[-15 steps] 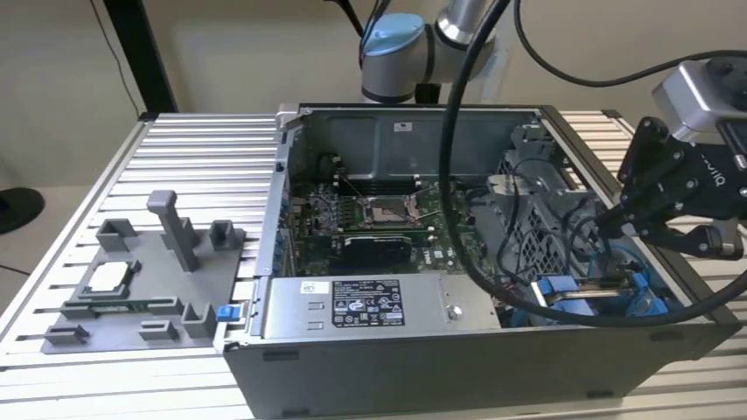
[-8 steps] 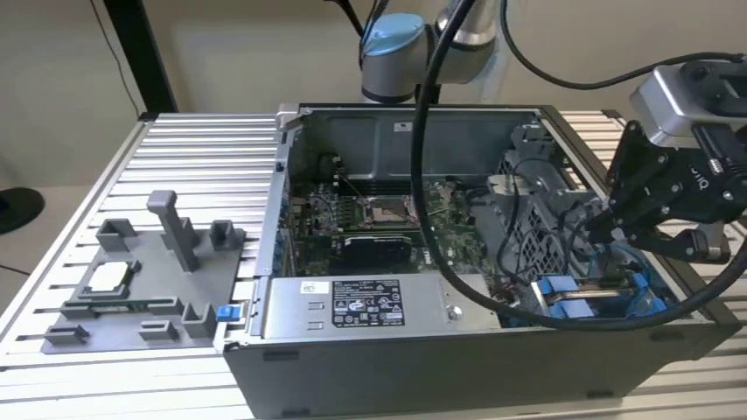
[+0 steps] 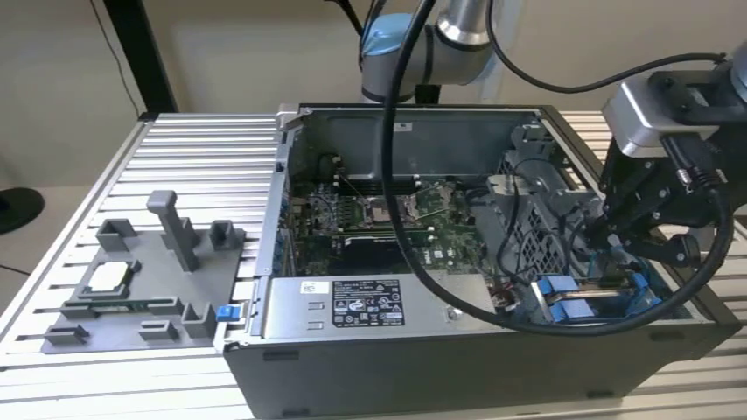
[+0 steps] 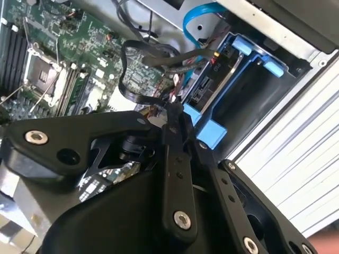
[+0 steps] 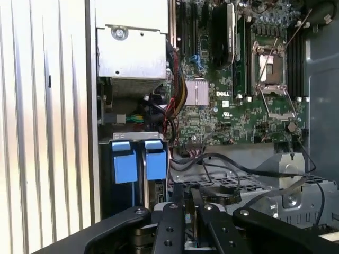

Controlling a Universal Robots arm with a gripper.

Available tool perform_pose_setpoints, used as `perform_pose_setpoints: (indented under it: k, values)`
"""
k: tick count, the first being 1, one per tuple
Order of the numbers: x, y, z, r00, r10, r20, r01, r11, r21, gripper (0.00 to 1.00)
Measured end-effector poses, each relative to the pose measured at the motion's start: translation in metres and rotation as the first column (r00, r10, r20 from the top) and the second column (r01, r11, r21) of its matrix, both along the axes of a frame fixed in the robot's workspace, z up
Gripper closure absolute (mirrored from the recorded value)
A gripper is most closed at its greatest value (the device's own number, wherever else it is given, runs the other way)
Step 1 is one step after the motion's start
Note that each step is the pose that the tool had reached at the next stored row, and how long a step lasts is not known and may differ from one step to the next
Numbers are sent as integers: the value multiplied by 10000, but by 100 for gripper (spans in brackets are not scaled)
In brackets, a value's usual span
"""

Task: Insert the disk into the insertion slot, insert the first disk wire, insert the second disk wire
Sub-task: 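Insert the second disk wire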

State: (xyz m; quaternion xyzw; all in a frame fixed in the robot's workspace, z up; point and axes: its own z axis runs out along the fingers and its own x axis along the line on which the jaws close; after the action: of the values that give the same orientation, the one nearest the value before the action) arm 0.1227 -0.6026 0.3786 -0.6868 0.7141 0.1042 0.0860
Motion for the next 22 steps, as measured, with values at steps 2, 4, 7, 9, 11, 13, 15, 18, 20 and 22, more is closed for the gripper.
perform_pose_setpoints:
  k: [2, 4, 7, 9, 11, 13, 15, 18, 20, 22]
  values:
    - [-36, 0, -1, 9995, 2, 326, 0, 10000, -57, 100]
    - [-73, -1, -2, 9979, 5, 643, 3, 9999, -128, 100]
    - [-111, -2, -3, 9962, 23, 868, 7, 9994, -352, 100]
    - [-122, -2, -4, 9958, 43, 915, 10, 9983, -579, 100]
    - [-130, -3, -5, 9955, 70, 947, 12, 9962, -867, 100]
    - [-140, -5, -5, 9952, 101, 975, 16, 9930, -1184, 100]
    - [-146, -5, -5, 9950, 133, 994, 19, 9886, -1508, 100]
    - [-145, -5, -8, 9950, 151, 992, 17, 9859, -1674, 100]
    - [-146, -5, -8, 9950, 150, 992, 18, 9858, -1677, 100]
    - [-146, -5, -9, 9950, 150, 992, 19, 9858, -1679, 100]
